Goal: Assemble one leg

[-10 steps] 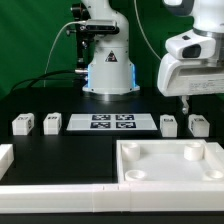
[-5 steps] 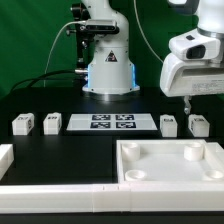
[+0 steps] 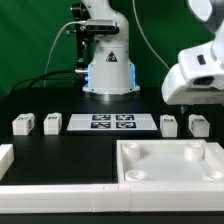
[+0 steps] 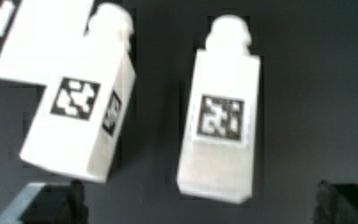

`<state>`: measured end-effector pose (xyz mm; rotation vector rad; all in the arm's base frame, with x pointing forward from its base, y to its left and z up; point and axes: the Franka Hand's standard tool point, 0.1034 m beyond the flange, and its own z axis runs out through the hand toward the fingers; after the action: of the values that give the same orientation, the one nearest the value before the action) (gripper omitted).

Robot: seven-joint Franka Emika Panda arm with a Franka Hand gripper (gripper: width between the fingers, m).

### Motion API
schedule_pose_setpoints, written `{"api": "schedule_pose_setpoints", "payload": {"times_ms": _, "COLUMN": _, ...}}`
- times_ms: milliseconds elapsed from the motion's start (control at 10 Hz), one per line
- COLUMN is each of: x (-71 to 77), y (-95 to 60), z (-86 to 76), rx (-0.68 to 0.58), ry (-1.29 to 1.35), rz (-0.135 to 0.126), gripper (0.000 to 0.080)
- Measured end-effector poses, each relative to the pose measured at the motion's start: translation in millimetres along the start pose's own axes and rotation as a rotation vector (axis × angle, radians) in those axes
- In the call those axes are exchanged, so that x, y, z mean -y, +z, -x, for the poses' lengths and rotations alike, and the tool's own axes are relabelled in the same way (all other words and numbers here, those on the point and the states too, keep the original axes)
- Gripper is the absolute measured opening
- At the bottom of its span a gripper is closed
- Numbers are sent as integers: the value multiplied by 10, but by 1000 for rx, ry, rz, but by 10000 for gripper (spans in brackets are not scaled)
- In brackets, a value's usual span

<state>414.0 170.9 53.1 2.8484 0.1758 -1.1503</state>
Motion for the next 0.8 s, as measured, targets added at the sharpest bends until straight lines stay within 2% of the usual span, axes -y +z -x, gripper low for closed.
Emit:
{"api": "schedule_pose_setpoints", "payload": {"times_ms": 100, "x": -1, "y": 12, "z": -29, "rx": 87, "ry": -3, "rz": 5, "gripper": 649}}
{"api": "schedule_pose_setpoints", "payload": {"times_ms": 200, "x": 23, "y": -11, "z": -124, "rx": 47, "ry": -3, "rz": -4, "gripper": 649}}
{"api": "schedule_pose_setpoints", "payload": {"times_ms": 500, "x": 47, "y": 26, "z": -97, "rx": 50, "ry": 4, "rz": 2, "gripper": 649}}
{"api": "schedule_pose_setpoints", "payload": {"times_ms": 800, "x": 117, "y": 197, "z": -114, "rx": 53, "ry": 27, "rz": 9, "gripper": 649}}
